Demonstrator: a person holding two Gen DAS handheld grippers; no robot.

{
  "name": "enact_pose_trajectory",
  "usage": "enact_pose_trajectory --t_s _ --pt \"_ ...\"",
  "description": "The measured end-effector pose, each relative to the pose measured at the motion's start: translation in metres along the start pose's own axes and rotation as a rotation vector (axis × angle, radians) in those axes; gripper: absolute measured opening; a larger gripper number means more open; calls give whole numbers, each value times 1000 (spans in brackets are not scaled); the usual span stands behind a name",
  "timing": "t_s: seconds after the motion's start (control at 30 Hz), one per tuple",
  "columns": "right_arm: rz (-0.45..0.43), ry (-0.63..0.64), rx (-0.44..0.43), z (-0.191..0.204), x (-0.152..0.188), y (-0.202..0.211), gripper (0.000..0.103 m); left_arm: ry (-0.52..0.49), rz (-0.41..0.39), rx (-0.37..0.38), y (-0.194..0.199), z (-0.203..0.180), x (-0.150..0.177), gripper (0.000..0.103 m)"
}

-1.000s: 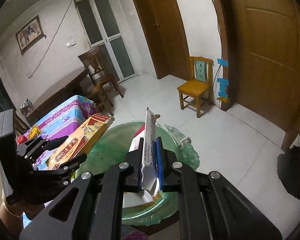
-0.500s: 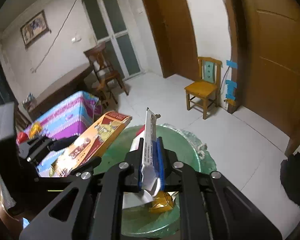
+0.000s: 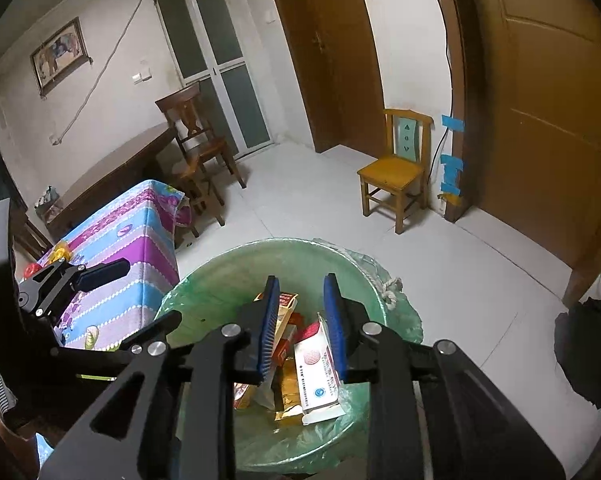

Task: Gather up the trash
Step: 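Carry both boxes to the green bin and open both tools to drop them, then move both tools back over the table toward the bottle cap and gloves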

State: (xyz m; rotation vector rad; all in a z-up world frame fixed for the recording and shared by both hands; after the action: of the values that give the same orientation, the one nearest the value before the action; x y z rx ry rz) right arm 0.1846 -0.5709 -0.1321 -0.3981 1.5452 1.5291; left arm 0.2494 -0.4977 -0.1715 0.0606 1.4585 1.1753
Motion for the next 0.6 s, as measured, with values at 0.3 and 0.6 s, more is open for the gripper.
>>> enact_pose_trajectory --t_s 0.3,0.6 --pt "-32 24 0 11 -3 12 22 14 -32 -37 16 8 -1 76" --pt "-105 50 -37 43 -4 18 22 129 -20 -65 36 44 20 76"
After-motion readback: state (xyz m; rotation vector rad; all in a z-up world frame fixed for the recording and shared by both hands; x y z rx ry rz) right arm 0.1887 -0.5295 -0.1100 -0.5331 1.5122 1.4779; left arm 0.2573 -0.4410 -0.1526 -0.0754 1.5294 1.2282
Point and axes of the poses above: each gripper's, at about its wrist camera, not at the fingertips, and y roughly against the way its jaws point, z to its left, x to its underside, the point moved 9 cm from there along -y, roughly the way its jaws point, and after that the axes turned 7 degrees about y, right-handed, at the moved point
